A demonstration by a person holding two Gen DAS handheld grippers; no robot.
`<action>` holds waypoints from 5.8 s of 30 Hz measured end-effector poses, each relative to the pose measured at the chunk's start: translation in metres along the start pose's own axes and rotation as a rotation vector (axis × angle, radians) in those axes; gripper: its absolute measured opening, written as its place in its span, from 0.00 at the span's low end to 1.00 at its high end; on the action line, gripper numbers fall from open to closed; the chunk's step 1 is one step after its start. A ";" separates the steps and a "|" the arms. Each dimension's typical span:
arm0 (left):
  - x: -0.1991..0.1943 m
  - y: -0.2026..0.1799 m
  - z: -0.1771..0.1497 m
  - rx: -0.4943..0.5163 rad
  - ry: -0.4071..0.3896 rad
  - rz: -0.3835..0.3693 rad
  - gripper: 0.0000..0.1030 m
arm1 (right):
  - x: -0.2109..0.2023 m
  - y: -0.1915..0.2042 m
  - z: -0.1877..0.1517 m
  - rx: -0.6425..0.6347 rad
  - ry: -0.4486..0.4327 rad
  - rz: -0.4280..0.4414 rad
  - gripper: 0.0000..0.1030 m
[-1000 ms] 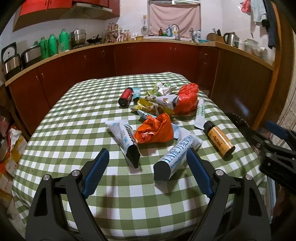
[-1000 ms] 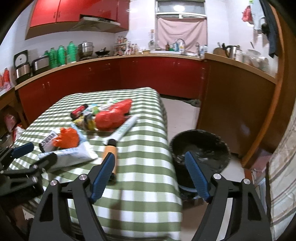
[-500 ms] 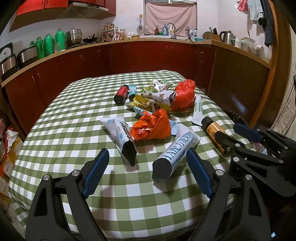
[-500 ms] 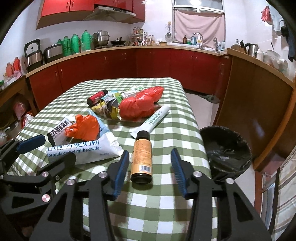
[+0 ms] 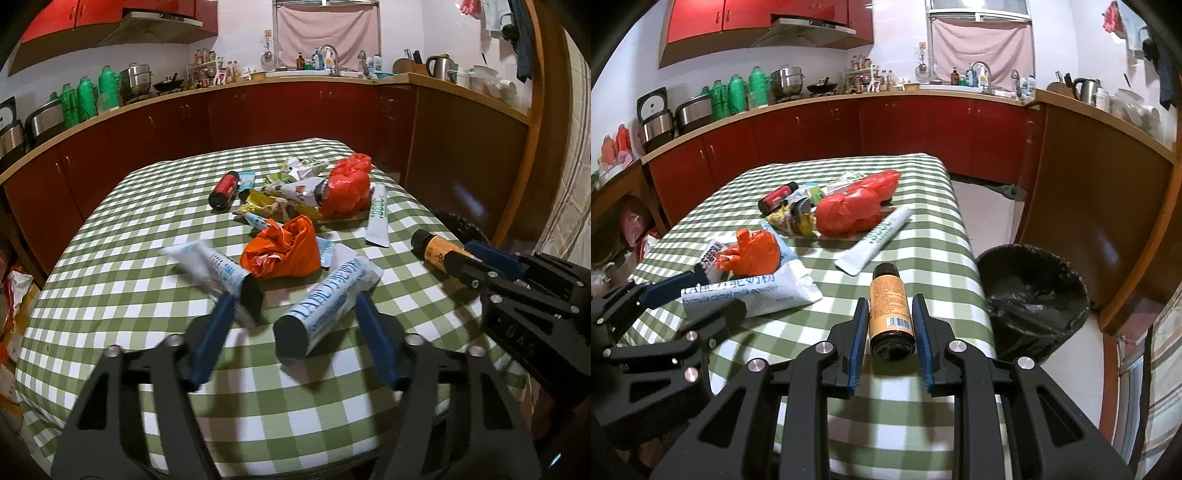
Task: Collect trash
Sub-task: 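Grasp the brown bottle with the right gripper while the left gripper approaches the white tube, then grasp the white tube with the left gripper while the right gripper lifts the bottle, then carry both items over the black bin and open both grippers to drop them, then return both tools to the table above the remaining trash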
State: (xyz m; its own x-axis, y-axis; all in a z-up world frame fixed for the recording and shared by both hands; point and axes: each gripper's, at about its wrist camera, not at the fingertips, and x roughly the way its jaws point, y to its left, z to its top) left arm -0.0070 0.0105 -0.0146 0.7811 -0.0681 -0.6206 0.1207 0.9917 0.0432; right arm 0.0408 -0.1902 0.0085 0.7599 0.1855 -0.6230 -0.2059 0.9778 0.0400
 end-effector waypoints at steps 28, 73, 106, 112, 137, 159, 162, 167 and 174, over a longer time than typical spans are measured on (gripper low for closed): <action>-0.002 -0.011 -0.004 -0.005 -0.028 -0.063 0.11 | -0.010 -0.014 -0.005 0.035 -0.014 -0.016 0.24; 0.131 -0.199 0.135 0.090 0.073 -0.198 0.10 | 0.052 -0.202 0.052 0.208 -0.091 -0.237 0.23; 0.074 -0.112 0.111 -0.034 0.111 -0.110 0.59 | 0.020 -0.139 0.052 0.219 -0.057 -0.191 0.69; 0.042 -0.062 0.094 -0.075 0.102 -0.035 0.65 | 0.012 -0.093 0.051 0.215 -0.050 -0.114 0.70; 0.008 0.033 0.028 -0.168 0.155 0.138 0.70 | -0.003 -0.006 0.028 0.136 -0.037 -0.022 0.70; -0.010 0.054 0.005 -0.218 0.174 0.121 0.72 | 0.002 0.003 0.022 0.136 -0.025 -0.002 0.70; -0.004 0.046 0.009 -0.210 0.176 0.127 0.73 | 0.002 0.000 0.021 0.140 -0.026 -0.003 0.70; 0.008 0.043 0.016 -0.223 0.184 0.162 0.78 | 0.003 -0.005 0.019 0.145 -0.024 -0.013 0.70; 0.018 0.050 0.014 -0.233 0.205 0.177 0.79 | 0.007 -0.008 0.018 0.146 -0.014 -0.016 0.70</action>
State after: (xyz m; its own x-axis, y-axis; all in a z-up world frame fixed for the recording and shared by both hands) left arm 0.0215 0.0573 -0.0132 0.6351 0.1066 -0.7651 -0.1670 0.9860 -0.0013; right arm 0.0584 -0.1950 0.0177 0.7712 0.1706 -0.6133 -0.1028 0.9842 0.1444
